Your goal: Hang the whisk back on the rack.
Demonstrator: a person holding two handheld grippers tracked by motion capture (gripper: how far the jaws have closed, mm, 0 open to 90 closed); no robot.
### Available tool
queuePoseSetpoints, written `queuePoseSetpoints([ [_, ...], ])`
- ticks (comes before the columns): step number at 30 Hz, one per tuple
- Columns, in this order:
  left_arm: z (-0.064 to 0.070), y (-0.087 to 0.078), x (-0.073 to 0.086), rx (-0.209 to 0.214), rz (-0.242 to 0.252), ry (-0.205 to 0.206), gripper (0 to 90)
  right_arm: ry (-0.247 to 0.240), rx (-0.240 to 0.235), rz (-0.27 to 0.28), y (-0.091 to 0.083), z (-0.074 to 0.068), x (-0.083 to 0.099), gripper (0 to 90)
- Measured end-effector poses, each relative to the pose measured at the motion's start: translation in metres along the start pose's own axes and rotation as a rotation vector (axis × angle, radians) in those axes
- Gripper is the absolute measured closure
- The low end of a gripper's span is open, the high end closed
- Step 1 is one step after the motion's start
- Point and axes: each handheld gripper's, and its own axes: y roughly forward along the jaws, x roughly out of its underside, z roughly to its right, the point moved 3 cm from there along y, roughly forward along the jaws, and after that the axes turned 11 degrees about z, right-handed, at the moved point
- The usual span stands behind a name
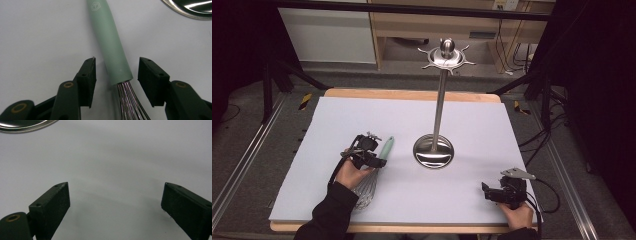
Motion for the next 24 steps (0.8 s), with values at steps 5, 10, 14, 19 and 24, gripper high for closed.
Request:
queuePoseSetpoints([
  [5, 0.000, 0.005, 0.002, 0.000, -0.023, 0.000, 50.0, -0.002, 0.003, -0.001, 0.000, 0.000, 0.000, 8.9],
  [10, 0.001, 0.011, 0.003, 0.003, -0.042, 0.003, 52.5, -0.002, 0.003, -0.001, 0.000, 0.000, 0.000, 8.9],
  [14, 0.000, 0.012, 0.003, -0.014, -0.045, -0.002, 56.8, -0.002, 0.002, -0.002, 0.000, 0.000, 0.000, 8.9],
  [19, -0.002, 0.012, 0.001, -0.008, -0.057, -0.027, 63.0, -0.004, 0.001, -0.002, 0.000, 0.000, 0.000, 8.9],
  [24, -0.002, 0.012, 0.000, -0.019, -0.064, -0.043, 64.1, -0.003, 0.001, -0.003, 0.000, -0.001, 0.000, 8.9],
])
